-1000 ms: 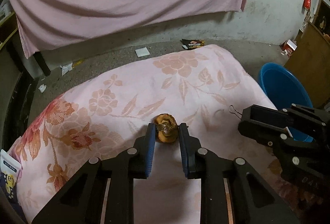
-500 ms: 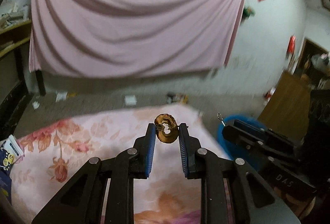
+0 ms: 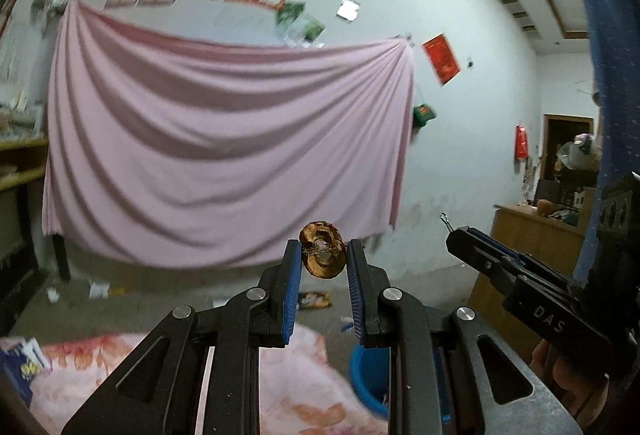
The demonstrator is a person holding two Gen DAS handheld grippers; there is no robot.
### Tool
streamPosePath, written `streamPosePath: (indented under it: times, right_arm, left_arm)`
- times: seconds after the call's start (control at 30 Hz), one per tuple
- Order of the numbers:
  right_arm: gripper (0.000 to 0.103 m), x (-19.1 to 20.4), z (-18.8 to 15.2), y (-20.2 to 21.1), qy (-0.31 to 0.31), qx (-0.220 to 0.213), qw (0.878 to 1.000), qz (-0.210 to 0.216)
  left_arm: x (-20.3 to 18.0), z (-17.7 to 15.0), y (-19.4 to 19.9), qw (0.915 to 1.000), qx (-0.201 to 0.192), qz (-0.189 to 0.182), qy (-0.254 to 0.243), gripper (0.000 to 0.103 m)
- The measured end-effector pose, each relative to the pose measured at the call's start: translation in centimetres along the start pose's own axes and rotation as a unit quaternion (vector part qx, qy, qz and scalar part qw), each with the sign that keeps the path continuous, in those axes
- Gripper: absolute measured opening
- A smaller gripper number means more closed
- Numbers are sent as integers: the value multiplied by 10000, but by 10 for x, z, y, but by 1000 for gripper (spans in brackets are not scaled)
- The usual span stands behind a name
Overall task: Collect trash
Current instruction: 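Carry the binder clip and brown slice over the blue bucket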
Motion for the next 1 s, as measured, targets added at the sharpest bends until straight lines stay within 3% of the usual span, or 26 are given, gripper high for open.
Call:
streamPosePath:
  times: [0.13, 0.43, 0.63, 1.0]
  right_arm:
    - [25, -9, 8, 22, 3, -303, 9993, -205]
    - [25, -34, 11, 55, 61, -711, 9949, -709]
    - [25, -53, -1, 58, -42, -633, 9941, -885]
    - [26, -73, -34, 53, -213, -184, 9947, -987]
  left_arm:
    - [-27, 7, 8, 9994, -224, -71, -273, 19]
    - [-82, 4, -5, 9974, -293, -323, -578, 19]
    - [-108, -6, -20, 9964, -225, -428, -702, 19]
    - [-127, -39, -51, 9955, 423, -628, -571, 19]
Point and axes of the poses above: each gripper's, at about its wrist camera, not at the fingertips, and y roughly against the way its jaws point, x to its left, z to its top, the point moved 7 cm from there along -y, roughly the way its jaws point, and after that the axes turned 7 degrees about x, right-handed, at the moved point
